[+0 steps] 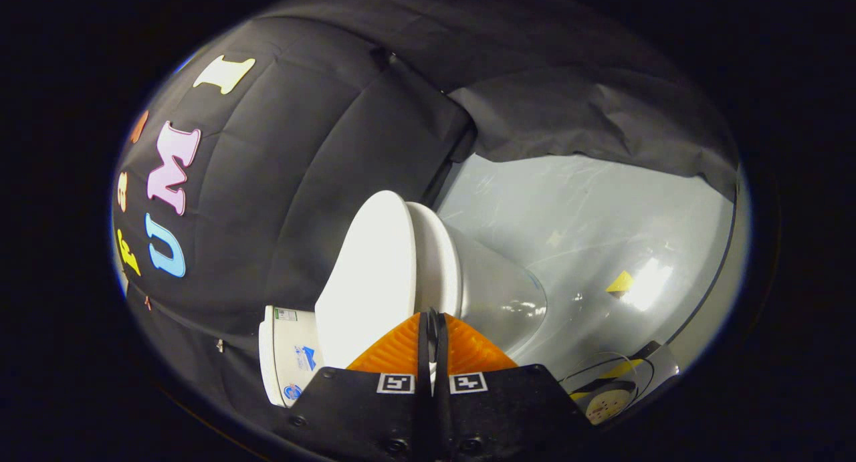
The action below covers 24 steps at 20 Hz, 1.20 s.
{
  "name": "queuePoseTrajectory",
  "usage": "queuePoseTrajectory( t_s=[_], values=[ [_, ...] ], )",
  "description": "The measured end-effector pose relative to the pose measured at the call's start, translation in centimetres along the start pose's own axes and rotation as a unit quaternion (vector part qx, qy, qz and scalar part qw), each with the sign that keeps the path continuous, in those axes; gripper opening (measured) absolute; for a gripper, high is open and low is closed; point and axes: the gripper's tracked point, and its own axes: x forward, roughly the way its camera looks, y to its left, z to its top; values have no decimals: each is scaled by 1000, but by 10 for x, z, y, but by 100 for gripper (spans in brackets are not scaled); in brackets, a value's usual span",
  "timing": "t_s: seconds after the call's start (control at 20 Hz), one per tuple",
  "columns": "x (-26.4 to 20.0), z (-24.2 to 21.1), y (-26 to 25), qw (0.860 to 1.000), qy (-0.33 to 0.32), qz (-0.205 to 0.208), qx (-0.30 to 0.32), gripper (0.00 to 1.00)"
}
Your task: Open the toilet lid.
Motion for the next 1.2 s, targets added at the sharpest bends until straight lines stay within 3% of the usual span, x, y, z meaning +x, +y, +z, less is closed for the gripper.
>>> queuePoseTrajectory(
  t_s=[0.3,0.5,0.7,0.9,1.2],
  values=[
    [-36,9,55,997,-33,0,-76,5],
    [-72,10,108,989,-70,21,-130,5],
    [-103,-2,175,972,-104,48,-205,5],
    [-119,-23,223,947,-134,48,-287,5],
    [-131,-51,264,927,-156,57,-337,5]
  ],
)
